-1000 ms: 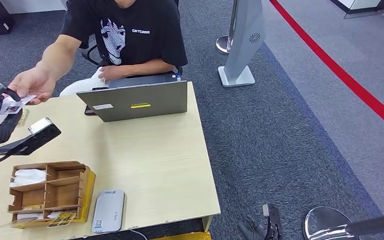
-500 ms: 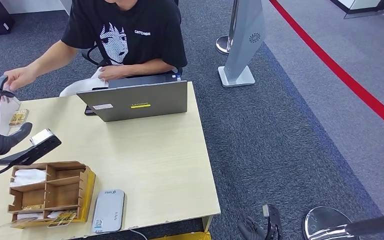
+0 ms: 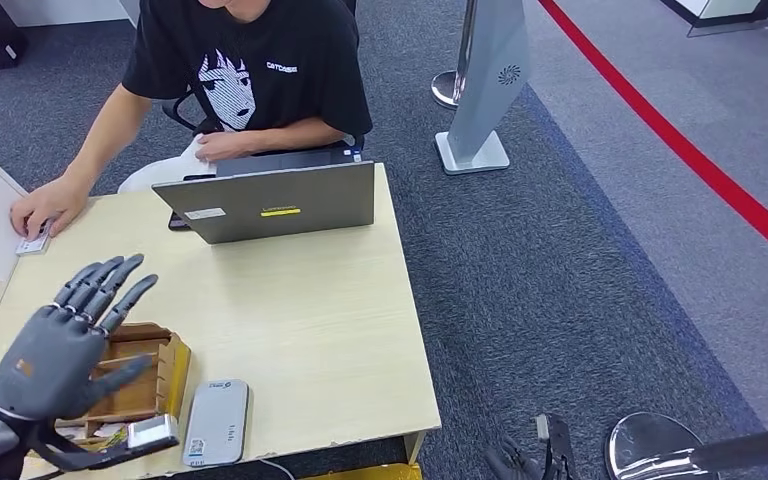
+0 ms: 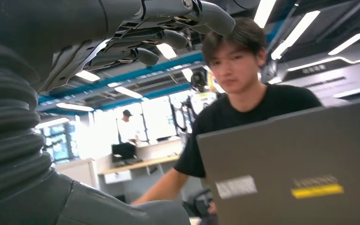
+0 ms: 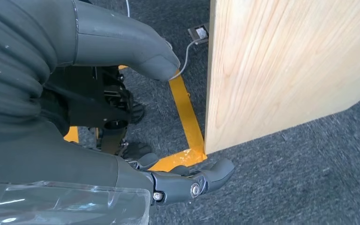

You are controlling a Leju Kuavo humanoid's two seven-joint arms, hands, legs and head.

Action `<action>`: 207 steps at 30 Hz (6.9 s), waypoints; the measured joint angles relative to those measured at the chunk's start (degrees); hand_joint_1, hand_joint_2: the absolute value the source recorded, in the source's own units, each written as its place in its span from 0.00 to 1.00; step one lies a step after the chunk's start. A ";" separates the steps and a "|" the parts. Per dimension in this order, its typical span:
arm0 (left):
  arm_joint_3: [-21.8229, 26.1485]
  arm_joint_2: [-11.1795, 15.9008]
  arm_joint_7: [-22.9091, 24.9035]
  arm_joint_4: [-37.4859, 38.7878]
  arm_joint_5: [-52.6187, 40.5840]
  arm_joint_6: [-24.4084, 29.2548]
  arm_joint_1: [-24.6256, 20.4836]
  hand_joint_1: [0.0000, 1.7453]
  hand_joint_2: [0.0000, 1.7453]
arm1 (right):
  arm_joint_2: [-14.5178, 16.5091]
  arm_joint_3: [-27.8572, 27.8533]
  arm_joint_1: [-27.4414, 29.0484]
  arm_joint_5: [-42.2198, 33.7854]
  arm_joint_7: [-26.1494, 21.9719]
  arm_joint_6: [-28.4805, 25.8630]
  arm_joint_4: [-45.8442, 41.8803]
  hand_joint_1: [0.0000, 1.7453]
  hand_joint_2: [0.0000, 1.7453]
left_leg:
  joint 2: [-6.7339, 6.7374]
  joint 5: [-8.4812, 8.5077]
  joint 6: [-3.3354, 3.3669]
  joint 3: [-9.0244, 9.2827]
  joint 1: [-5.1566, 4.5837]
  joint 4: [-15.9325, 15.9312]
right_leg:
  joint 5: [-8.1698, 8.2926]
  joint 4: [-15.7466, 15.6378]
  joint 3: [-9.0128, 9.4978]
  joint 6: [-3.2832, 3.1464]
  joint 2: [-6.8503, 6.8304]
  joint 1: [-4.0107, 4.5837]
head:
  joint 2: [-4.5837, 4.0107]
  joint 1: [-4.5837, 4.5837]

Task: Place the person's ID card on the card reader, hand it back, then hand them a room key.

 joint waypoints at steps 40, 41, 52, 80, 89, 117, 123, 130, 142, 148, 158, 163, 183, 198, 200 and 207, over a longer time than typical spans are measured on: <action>-6.56 14.07 25.21 -0.10 -0.81 13.28 23.24 0.00 1.00 | 2.99 -9.11 3.43 6.57 2.37 2.41 -5.79 0.00 1.00 | -0.02 -0.05 -0.01 0.00 0.04 -0.02 | -0.05 0.00 0.03 -0.04 -0.07 0.00 | 0.00 -0.02; -6.03 14.04 24.81 0.39 -1.26 12.92 23.18 0.00 1.00 | 3.01 -9.11 3.32 6.58 2.39 2.43 -5.77 0.00 1.00 | -0.02 -0.05 -0.01 0.00 0.05 -0.02 | -0.05 0.00 0.03 -0.04 -0.07 0.00 | 0.00 -0.02; -3.01 9.18 17.04 6.02 -6.53 7.61 17.64 0.00 1.00 | 3.01 -8.39 1.99 6.54 2.25 2.49 -4.98 0.00 1.00 | -0.15 -0.04 -0.01 0.01 0.00 -0.01 | -0.04 0.00 0.07 -0.03 -0.15 0.00 | 0.00 -0.01; -5.28 3.98 21.04 8.26 -8.78 7.10 15.33 1.00 1.00 | 3.01 -7.08 1.91 4.75 1.38 0.48 -3.91 0.00 1.00 | -0.15 -0.05 -0.01 0.00 0.02 0.00 | -0.05 -0.01 0.06 -0.04 -0.14 0.00 | 0.00 -0.01; -3.37 3.26 22.11 5.41 -10.36 7.11 16.06 1.00 1.00 | 3.01 -7.20 2.41 5.81 1.63 0.34 -4.57 0.00 1.00 | -0.15 -0.04 -0.01 0.01 0.02 0.00 | -0.05 -0.01 0.05 -0.04 -0.14 0.00 | 0.00 -0.02; 0.47 -1.68 14.00 0.79 -8.34 6.55 16.43 0.00 1.00 | 3.86 -8.76 2.74 8.35 1.86 1.32 -5.44 0.00 1.00 | -0.15 -0.05 -0.01 0.01 0.02 0.00 | -0.05 -0.01 0.05 -0.04 -0.13 0.00 | 0.00 -0.02; -2.80 -0.43 14.68 2.41 -7.21 5.96 16.79 0.00 1.00 | 3.86 -8.97 2.43 8.59 1.84 1.39 -5.32 0.00 1.00 | -0.15 -0.05 0.00 0.01 0.01 0.00 | -0.05 -0.01 0.05 -0.03 -0.14 0.00 | 0.00 -0.03; -8.44 2.98 21.01 5.48 -4.08 6.05 17.03 0.00 1.00 | 3.86 -8.98 2.05 8.59 1.75 1.28 -5.03 0.00 1.00 | -0.14 -0.05 -0.01 0.01 0.03 -0.01 | -0.05 -0.01 0.05 -0.04 -0.14 0.00 | 0.00 -0.02; -9.50 7.71 28.09 6.40 -3.82 8.31 18.11 0.00 1.00 | 3.86 -8.98 2.34 8.67 1.96 0.82 -5.29 0.00 1.00 | -0.15 -0.05 -0.01 0.00 0.03 -0.01 | -0.06 -0.01 0.05 -0.04 -0.14 0.01 | 0.00 -0.02; -8.97 8.27 28.10 6.40 -3.86 8.32 18.53 0.00 1.00 | 3.86 -8.98 2.52 8.68 2.00 0.78 -5.49 0.00 1.00 | -0.15 -0.05 -0.01 0.00 0.02 -0.01 | -0.05 -0.01 0.05 -0.04 -0.14 0.00 | 0.00 -0.01; -4.08 7.97 27.81 6.40 -4.89 8.36 19.99 0.03 1.00 | 3.86 -9.02 2.91 9.32 2.46 0.92 -5.97 0.00 1.00 | -0.15 -0.05 -0.01 0.00 0.03 -0.01 | -0.06 -0.01 0.05 -0.04 -0.14 0.00 | 0.00 -0.02; -1.23 6.60 25.57 6.46 -5.00 7.10 20.85 1.00 1.00 | 3.88 -9.07 2.98 9.73 2.69 1.26 -6.16 0.00 1.00 | -0.15 -0.05 -0.01 0.00 0.03 -0.01 | -0.06 -0.01 0.05 -0.04 -0.14 0.00 | 0.00 -0.02; 1.04 3.04 24.31 9.29 -3.02 6.28 21.52 1.00 1.00 | 4.13 -9.07 3.04 9.75 2.92 1.54 -6.60 0.00 1.00 | -0.15 -0.05 0.00 -0.01 0.03 -0.01 | -0.06 -0.01 0.05 -0.04 -0.15 0.00 | -0.01 -0.01; 2.17 1.40 24.05 9.53 -4.29 7.84 21.50 0.00 1.00 | 4.22 -9.25 3.09 9.75 2.93 1.50 -6.66 0.00 1.00 | -0.15 -0.05 0.00 -0.01 0.03 -0.01 | -0.06 -0.01 0.05 -0.04 -0.15 0.00 | 0.00 -0.02; 2.50 0.97 23.87 9.53 -4.81 8.39 21.50 0.00 1.00 | 4.24 -9.36 3.13 9.75 2.93 1.51 -6.72 0.00 1.00 | -0.15 -0.05 0.00 -0.01 0.03 -0.01 | -0.06 -0.01 0.05 -0.04 -0.15 0.00 | 0.00 -0.02; 3.49 -0.20 23.42 9.59 -5.41 9.13 21.50 0.00 1.00 | 4.26 -9.54 3.16 9.75 2.93 1.54 -6.75 0.00 1.00 | -0.15 -0.05 0.00 -0.01 0.03 -0.01 | -0.06 -0.01 0.05 -0.04 -0.15 0.00 | 0.00 -0.02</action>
